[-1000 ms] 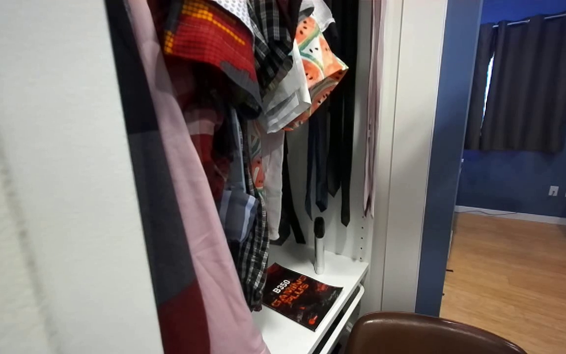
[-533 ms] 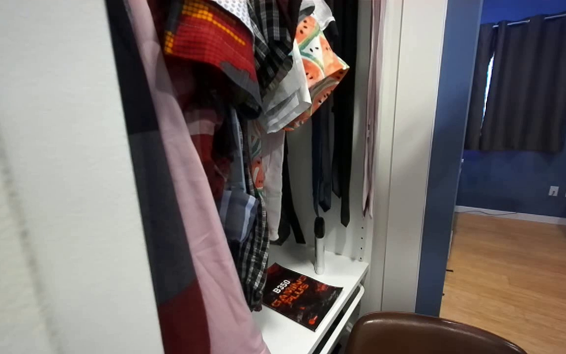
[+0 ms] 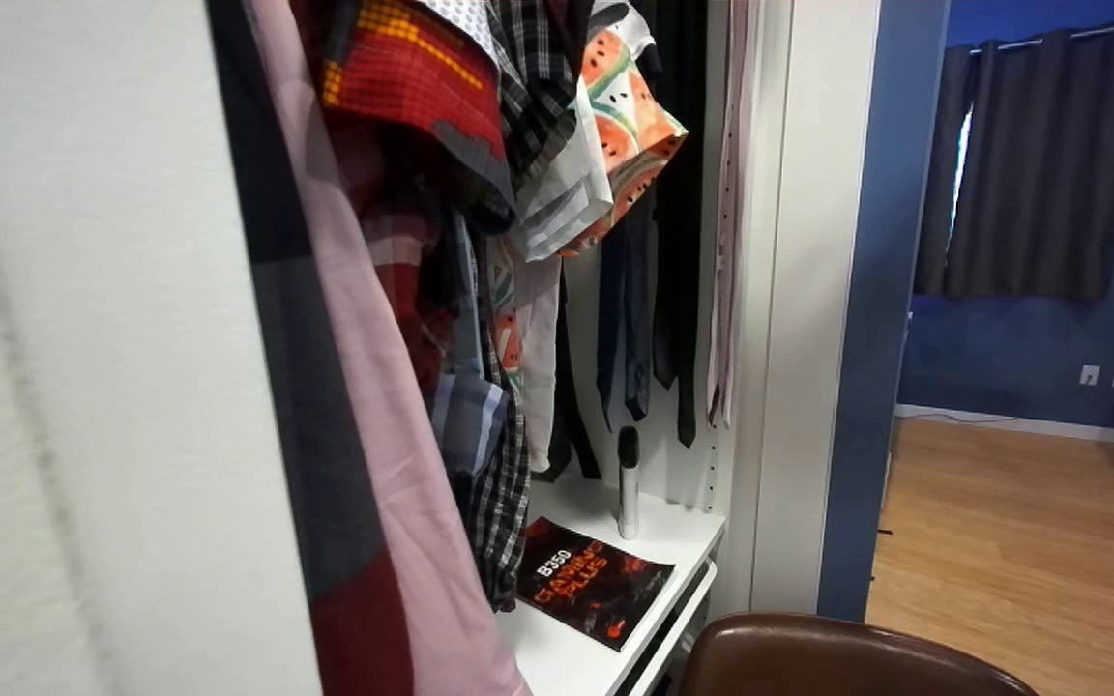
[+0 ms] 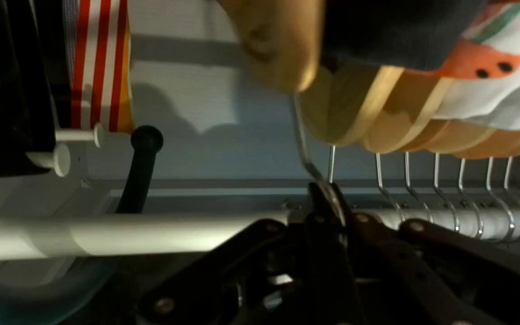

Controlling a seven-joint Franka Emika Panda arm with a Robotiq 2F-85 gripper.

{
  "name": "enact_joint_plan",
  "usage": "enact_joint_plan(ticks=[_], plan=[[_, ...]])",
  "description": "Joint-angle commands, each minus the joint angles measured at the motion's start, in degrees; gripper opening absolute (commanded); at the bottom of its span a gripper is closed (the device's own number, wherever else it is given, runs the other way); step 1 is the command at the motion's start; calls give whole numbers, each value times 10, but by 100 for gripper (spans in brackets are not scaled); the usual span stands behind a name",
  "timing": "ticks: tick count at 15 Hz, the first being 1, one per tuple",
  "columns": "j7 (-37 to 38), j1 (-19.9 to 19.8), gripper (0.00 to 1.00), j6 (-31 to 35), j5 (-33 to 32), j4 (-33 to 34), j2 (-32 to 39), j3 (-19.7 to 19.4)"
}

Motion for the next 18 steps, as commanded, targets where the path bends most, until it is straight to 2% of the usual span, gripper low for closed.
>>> enact_joint_plan(ticks=[1,9,12,14,15,16,18], plan=[[-37,10,2,54,11,64,41,28],[-116,26,3,160,10,121,98,102],[-147,23,3,173,7,130,105,133],[-150,17,3,153,5,122,96,141],[-126,12,3,140,0,107,83,127],[-74,29,3,91,-42,170,111,98],[-37,27,3,42,-67,172,95,69]])
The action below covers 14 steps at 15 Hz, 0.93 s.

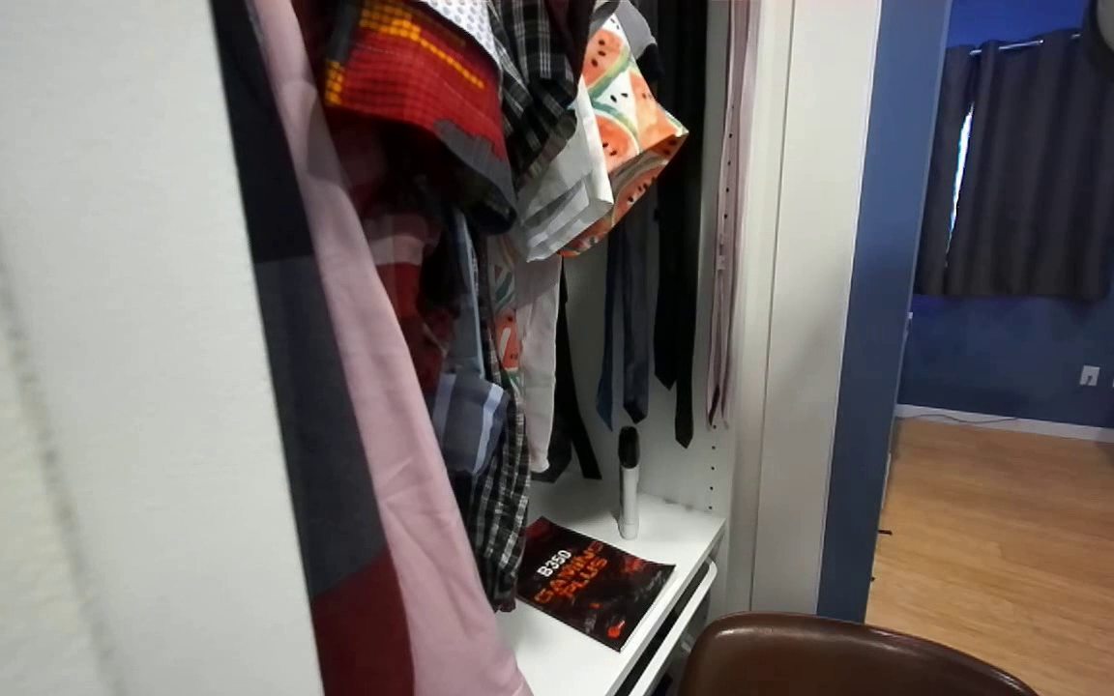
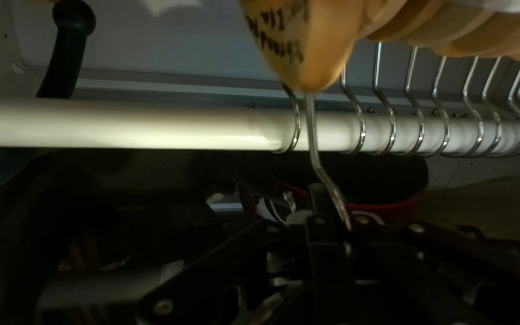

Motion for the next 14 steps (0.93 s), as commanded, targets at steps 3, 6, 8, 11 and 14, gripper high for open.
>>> enact_joint_plan(ticks=[3,6,8,11,14], plan=[[88,-8,3,-112,-62,0,-40,-62],[139,-8,3,-151,-80,-5,-50,-93],[181,-9,4,-182,-88,-7,-54,-109],[220,-13,3,-227,-77,-4,-60,-112],[250,-20,3,-274,-66,-3,-67,-107]])
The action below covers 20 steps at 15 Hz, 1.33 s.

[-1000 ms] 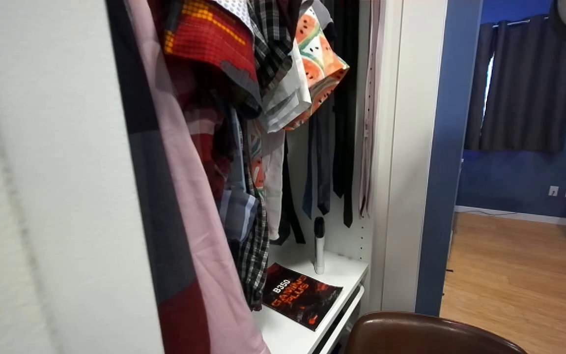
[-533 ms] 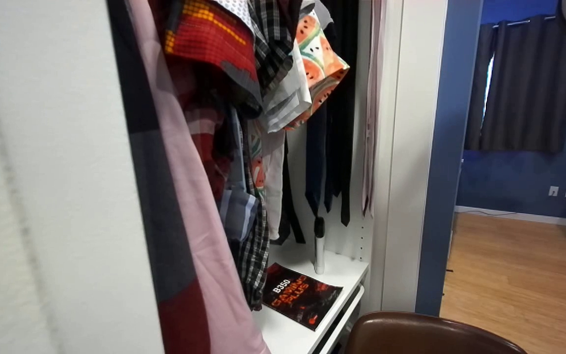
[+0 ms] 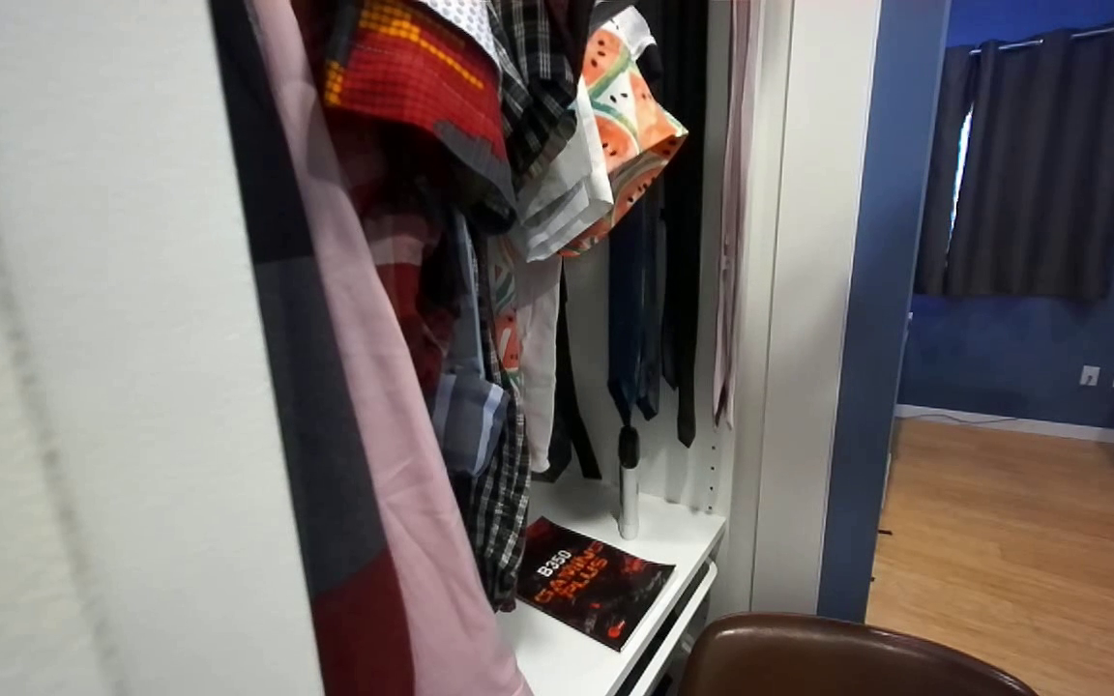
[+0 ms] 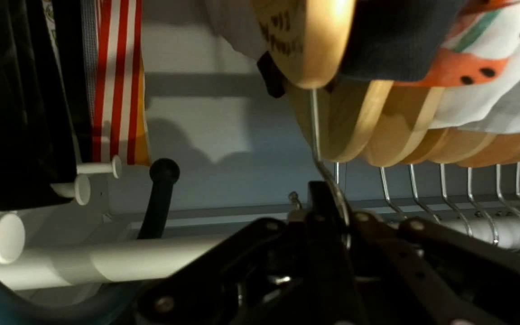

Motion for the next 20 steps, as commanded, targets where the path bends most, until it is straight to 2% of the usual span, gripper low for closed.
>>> enact_joint_plan(ticks=[1,6,10,11,14,15,16,20], plan=[[41,-12,3,-57,5,-12,-35,0],[70,-21,3,-106,9,-8,-46,0],[63,-27,3,-150,14,-7,-57,5],[61,-24,7,-138,8,0,-52,0],[94,-23,1,-45,8,0,-33,-6],[93,-24,1,-16,11,-2,-26,-3],[103,-22,0,2,9,25,-4,-5],[110,-28,2,125,14,14,15,0]])
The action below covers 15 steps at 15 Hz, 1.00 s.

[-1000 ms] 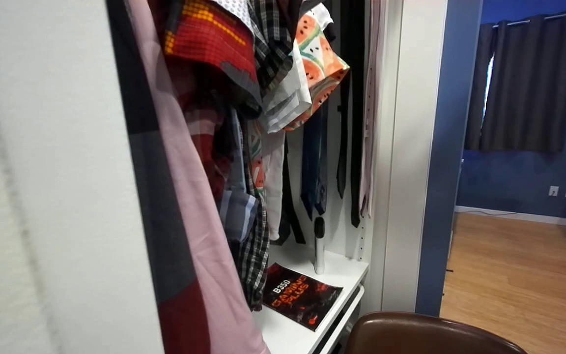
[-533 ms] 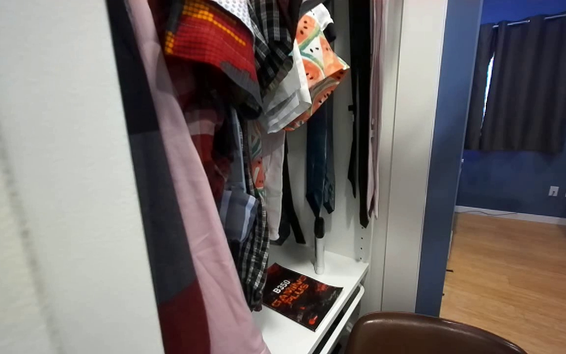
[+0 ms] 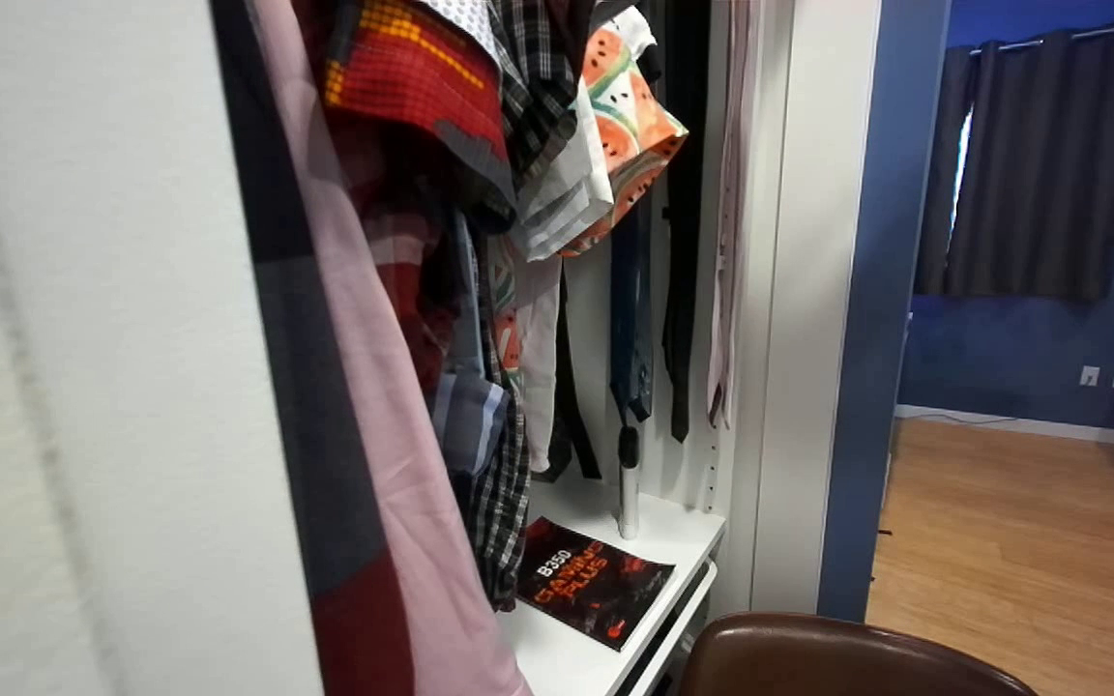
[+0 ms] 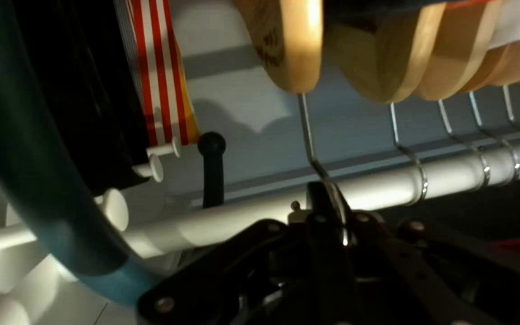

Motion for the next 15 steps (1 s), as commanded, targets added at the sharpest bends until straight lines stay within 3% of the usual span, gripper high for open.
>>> enact_joint_plan(ticks=[1,4,7,10,15], plan=[[9,-4,2,97,10,18,22,1],[21,4,2,150,5,18,35,0],[10,6,2,160,21,14,40,23],[2,7,1,145,35,14,37,46],[10,1,2,83,20,-2,0,28]])
